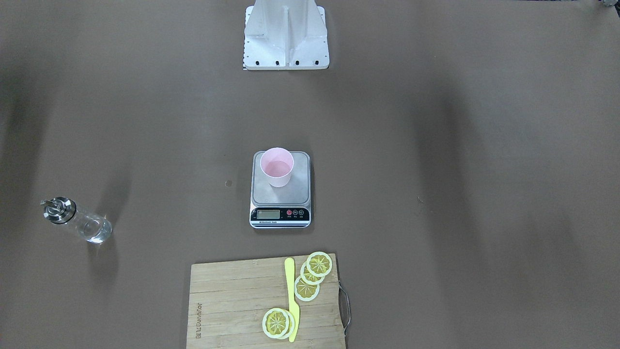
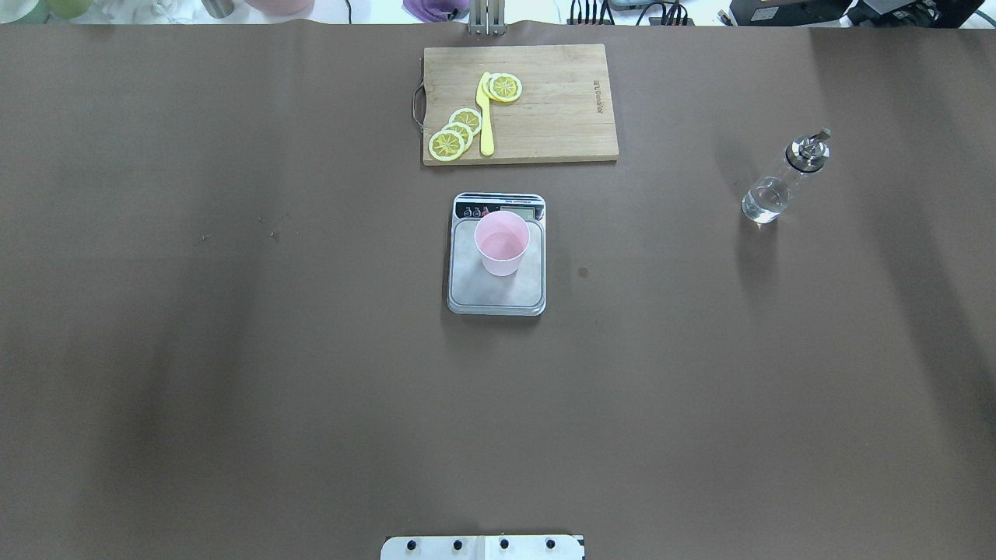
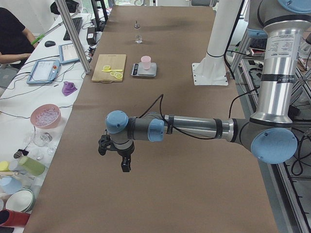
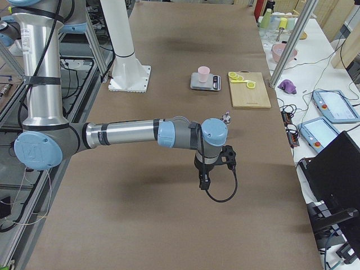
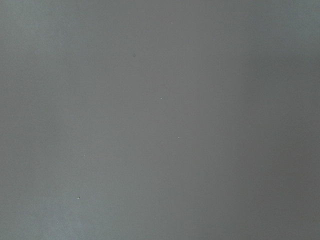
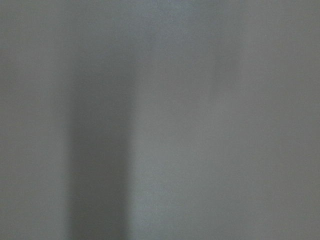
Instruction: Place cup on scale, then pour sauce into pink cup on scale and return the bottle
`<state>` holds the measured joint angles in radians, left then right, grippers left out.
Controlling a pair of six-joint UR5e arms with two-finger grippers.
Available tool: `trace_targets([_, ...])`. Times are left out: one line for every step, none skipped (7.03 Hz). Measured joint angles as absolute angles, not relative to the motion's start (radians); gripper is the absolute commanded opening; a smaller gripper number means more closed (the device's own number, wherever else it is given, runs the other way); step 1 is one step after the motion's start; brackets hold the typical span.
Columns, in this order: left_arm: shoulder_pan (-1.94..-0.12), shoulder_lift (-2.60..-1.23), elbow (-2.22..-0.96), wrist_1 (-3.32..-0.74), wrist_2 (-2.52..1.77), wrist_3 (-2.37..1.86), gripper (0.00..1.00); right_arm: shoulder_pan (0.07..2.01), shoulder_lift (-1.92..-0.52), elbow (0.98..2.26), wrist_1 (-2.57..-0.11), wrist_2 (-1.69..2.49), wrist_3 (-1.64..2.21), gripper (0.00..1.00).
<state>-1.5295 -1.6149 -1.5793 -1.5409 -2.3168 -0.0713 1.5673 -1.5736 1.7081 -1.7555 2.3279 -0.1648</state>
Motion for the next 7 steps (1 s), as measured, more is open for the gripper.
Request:
trace_targets([-1.531,-1.601,-1.587,-1.54,-2.317,-0.071,0.99,1.567,-1.573,1.705,-1.756,2.332,-0.162,1.0])
trace_targets([-1.531,-1.592,-1.593,-1.54,-2.318,-0.072,0.99,1.567,-1.574,1.703,-1.756,2.343,-0.161,1.0])
trace_targets([-1.531,-1.588,-1.594,-1.54,-2.317,-0.074,0.99,1.566,-1.576,1.702,-1.756,2.354,-0.161,1.0])
trace_targets([-1.531,-1.587,-1.595,-1.54,-2.317,-0.075,0.99,1.566,-1.579,1.697,-1.756,2.358,-0.161,1.0])
trace_targets([-1.532,-1.587,-1.596,-1.54,-2.316,-0.076,0.99,1.566,-1.579,1.689,-1.755,2.36,-0.161,1.0])
trace_targets([-1.531,-1.586,-1.596,-1.54,-2.316,-0.076,0.99,1.566,-1.579,1.687,-1.755,2.361,-0.161,1.0])
trace_targets([-1.531,-1.586,-1.595,-1.54,-2.316,-0.075,0.99,1.566,-1.578,1.686,-1.754,2.361,-0.161,1.0])
